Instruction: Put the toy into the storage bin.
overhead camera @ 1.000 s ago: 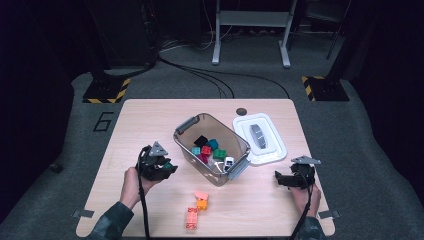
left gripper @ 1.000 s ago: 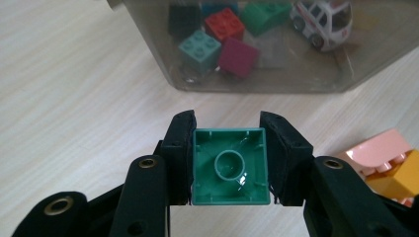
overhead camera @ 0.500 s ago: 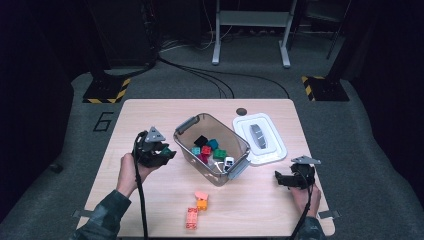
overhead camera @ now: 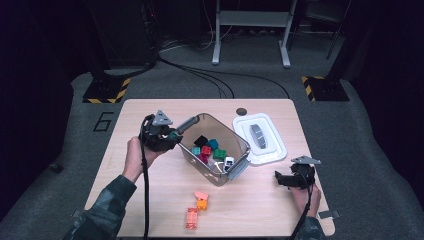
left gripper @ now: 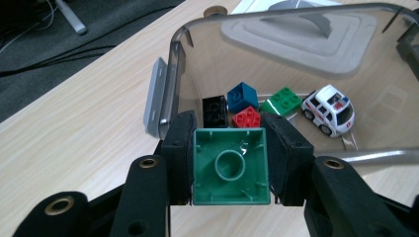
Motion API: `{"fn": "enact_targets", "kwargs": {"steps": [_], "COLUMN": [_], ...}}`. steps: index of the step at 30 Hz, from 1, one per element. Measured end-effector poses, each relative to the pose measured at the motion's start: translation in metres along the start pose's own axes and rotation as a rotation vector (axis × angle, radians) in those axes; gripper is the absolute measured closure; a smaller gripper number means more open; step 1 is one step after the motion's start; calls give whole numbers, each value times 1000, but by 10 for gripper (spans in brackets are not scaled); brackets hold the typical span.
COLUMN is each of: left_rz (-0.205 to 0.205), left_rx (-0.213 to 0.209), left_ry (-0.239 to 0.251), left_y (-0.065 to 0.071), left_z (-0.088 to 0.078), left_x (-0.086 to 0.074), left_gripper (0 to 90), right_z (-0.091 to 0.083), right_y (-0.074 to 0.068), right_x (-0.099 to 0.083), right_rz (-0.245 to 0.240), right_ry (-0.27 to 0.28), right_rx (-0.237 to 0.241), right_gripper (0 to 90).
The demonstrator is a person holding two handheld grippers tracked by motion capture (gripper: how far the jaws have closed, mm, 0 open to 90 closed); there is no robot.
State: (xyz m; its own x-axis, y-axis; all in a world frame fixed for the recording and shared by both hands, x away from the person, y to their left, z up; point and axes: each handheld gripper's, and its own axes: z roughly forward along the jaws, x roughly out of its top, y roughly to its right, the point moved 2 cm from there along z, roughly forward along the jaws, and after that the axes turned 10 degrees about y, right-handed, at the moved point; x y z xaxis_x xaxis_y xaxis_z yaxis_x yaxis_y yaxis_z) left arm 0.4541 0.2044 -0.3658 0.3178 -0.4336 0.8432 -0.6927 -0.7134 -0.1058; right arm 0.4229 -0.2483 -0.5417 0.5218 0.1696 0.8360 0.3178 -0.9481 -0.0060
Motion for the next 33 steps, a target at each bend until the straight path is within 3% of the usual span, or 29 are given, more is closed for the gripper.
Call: {"fn": "enact_targets", "kwargs": {"steps": [8, 17, 33], "left_rz": [0, -12, -3], "left_rx": [-11, -25, -49], "left_ry": [-13, -58, -143], "left_y": [1, 2, 3], "left_z": [24, 47, 63], "left_x": [6, 0, -10], "left_gripper": [589, 588, 581], "right_z": [0, 0, 0], "right_y": [0, 0, 0], "right_x": [0, 0, 0], "right_rz": [0, 0, -1], "right_ry": [0, 0, 0], "right_rx": [0, 1, 1], "right_gripper": [63, 63, 63]}}
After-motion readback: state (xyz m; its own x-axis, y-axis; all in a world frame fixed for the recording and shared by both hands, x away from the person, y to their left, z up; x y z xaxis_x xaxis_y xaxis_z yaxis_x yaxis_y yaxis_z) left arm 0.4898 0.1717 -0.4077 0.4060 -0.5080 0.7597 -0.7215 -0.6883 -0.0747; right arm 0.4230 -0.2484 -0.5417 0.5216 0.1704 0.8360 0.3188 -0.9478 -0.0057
